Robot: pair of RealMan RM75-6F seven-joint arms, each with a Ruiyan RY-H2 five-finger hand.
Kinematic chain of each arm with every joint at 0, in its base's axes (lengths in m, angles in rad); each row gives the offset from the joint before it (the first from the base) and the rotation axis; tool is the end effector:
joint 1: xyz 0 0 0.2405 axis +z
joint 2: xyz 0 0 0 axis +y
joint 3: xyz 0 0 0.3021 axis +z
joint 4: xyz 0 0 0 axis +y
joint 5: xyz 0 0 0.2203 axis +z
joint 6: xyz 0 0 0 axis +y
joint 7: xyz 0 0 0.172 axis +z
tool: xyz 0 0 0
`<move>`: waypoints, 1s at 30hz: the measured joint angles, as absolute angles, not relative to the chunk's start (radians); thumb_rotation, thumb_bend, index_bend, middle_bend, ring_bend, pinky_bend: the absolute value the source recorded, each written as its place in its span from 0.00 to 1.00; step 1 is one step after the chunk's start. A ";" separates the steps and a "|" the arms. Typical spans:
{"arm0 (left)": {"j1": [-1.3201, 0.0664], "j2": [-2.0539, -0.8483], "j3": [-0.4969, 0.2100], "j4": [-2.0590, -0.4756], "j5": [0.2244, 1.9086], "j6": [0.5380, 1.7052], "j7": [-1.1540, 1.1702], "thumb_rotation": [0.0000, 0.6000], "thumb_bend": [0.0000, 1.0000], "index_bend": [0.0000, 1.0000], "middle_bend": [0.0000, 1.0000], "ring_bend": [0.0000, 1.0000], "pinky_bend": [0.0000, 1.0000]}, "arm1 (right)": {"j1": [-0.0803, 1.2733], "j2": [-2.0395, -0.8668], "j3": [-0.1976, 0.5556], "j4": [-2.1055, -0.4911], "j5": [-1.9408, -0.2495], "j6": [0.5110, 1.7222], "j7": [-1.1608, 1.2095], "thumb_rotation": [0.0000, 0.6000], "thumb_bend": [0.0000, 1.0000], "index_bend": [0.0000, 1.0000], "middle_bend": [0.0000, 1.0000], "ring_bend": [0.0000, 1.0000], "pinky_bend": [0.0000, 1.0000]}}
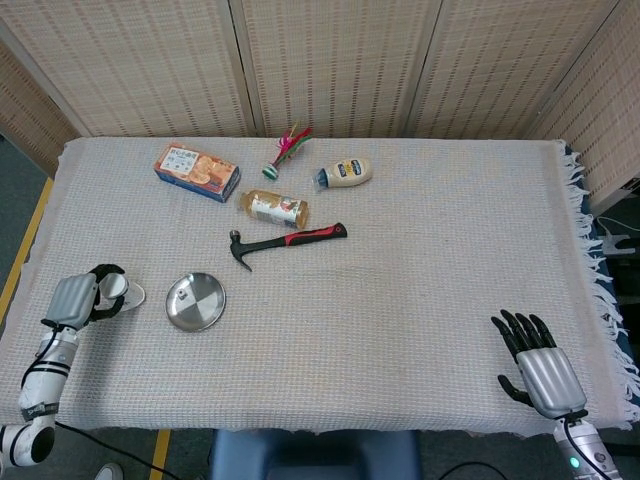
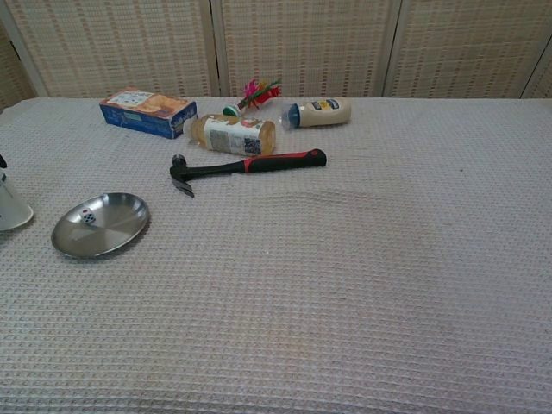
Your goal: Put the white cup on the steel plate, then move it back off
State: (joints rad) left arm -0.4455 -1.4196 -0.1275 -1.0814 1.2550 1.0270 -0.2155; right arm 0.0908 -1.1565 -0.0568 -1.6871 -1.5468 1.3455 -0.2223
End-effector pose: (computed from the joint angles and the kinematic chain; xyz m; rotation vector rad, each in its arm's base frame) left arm -0.3931 0.3769 0.0850 -1.4199 -1.0998 -0.8282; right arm -0.3447 -0.1847 0.1076 1.6302 -0.9570 0.7064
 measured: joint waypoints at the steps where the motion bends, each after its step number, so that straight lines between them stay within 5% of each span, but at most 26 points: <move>1: -0.444 -1.420 -0.123 -1.079 1.260 1.025 -0.213 1.00 0.56 0.30 0.50 0.53 0.71 | 0.090 -1.156 -0.057 -1.688 -1.547 1.346 -0.223 1.00 0.21 0.00 0.00 0.00 0.00; 6: -0.442 -1.397 -0.115 -1.108 1.263 1.002 -0.200 1.00 0.43 0.01 0.18 0.48 0.65 | 0.088 -1.153 -0.060 -1.690 -1.554 1.352 -0.221 1.00 0.21 0.00 0.00 0.00 0.00; 10: -0.436 -1.367 -0.116 -1.151 1.259 1.005 -0.180 1.00 0.38 0.00 0.01 0.34 0.57 | 0.087 -1.149 -0.061 -1.693 -1.557 1.352 -0.217 1.00 0.21 0.00 0.00 0.00 0.00; 14: -0.419 -1.330 -0.115 -1.217 1.270 1.039 -0.180 1.00 0.35 0.00 0.00 0.06 0.35 | 0.086 -1.146 -0.065 -1.698 -1.562 1.352 -0.216 1.00 0.21 0.00 0.00 0.00 0.00; 16: -0.407 -1.311 -0.112 -1.251 1.279 1.062 -0.180 1.00 0.35 0.00 0.00 0.01 0.28 | 0.085 -1.144 -0.067 -1.701 -1.564 1.353 -0.217 1.00 0.21 0.00 0.00 0.00 0.00; 30: -0.181 -1.250 -0.035 -1.435 1.424 1.460 -0.138 1.00 0.34 0.00 0.00 0.00 0.08 | 0.076 -1.151 -0.065 -1.678 -1.608 1.397 -0.201 1.00 0.21 0.00 0.00 0.00 0.00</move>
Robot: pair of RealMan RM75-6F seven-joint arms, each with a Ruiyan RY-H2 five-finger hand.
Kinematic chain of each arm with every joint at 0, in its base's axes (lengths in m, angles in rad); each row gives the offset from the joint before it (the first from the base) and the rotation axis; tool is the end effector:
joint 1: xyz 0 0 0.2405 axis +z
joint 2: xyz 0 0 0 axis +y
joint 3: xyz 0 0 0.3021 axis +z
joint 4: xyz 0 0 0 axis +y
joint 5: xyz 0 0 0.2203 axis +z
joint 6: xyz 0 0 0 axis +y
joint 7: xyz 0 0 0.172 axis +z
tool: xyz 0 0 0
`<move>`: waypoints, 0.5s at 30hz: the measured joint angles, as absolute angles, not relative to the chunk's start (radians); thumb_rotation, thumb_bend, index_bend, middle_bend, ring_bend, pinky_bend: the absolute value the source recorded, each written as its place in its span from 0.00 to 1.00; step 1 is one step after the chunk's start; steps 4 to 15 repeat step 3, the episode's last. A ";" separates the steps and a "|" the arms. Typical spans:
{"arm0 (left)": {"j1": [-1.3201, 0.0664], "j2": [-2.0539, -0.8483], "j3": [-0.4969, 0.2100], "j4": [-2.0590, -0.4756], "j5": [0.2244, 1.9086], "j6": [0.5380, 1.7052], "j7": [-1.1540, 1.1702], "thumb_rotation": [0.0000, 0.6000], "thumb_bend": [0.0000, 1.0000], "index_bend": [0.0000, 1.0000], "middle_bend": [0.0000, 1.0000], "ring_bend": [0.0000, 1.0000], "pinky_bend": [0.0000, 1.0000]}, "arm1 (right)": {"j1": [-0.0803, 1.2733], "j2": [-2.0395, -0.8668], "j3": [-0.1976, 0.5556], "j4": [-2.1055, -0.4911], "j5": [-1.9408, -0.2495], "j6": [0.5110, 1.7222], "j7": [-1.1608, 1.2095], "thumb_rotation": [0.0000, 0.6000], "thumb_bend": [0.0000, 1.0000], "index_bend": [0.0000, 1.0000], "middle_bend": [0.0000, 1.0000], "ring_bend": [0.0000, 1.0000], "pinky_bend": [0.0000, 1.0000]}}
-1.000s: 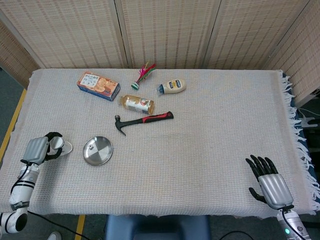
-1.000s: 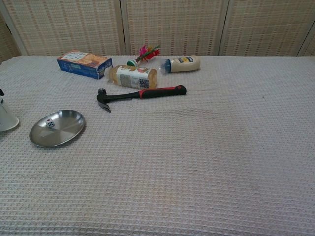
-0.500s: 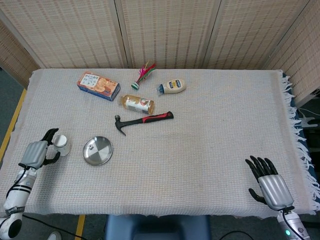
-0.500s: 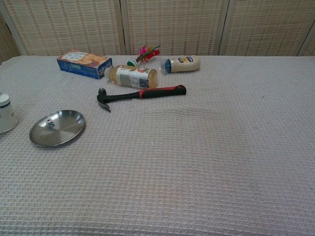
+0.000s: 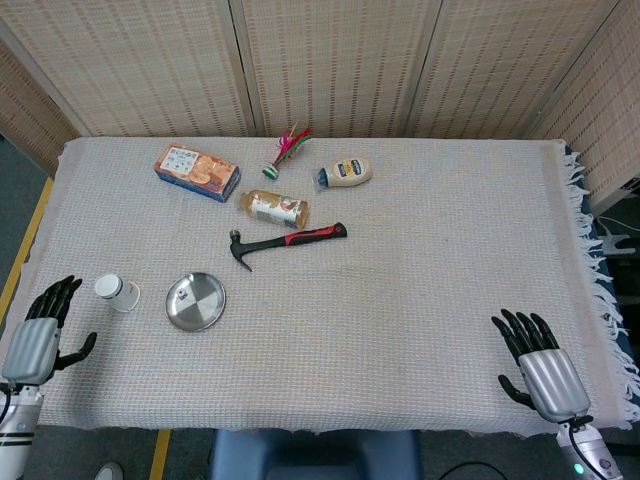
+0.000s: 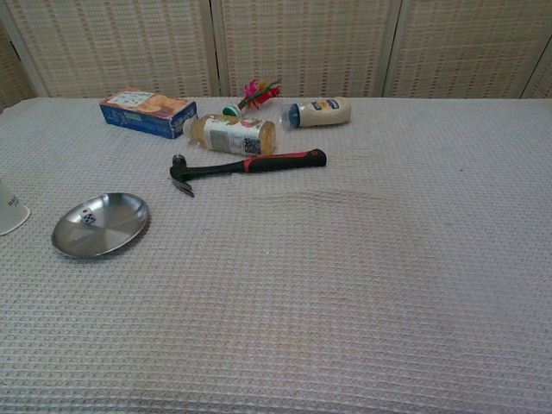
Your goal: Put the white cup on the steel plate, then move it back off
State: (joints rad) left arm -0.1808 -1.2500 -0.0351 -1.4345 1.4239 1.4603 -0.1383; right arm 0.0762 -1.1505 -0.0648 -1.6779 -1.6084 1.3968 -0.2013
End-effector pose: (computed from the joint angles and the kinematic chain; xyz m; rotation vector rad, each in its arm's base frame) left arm -0.3742 0.2485 0.1379 -1.3480 -0.9737 -0.9875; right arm -0.3384 -0.1792 0.1144 1.6367 -0.9139 0.7596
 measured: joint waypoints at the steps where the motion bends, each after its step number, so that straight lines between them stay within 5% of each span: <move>1: -0.166 -1.247 -0.028 -1.444 1.441 1.484 -0.124 1.00 0.34 0.00 0.00 0.00 0.08 | 0.077 -1.151 -0.065 -1.678 -1.606 1.391 -0.203 1.00 0.21 0.00 0.00 0.00 0.00; 15: -0.144 -1.243 -0.017 -1.456 1.472 1.523 -0.093 1.00 0.34 0.00 0.00 0.00 0.08 | 0.078 -1.149 -0.066 -1.683 -1.601 1.384 -0.211 1.00 0.21 0.00 0.00 0.00 0.00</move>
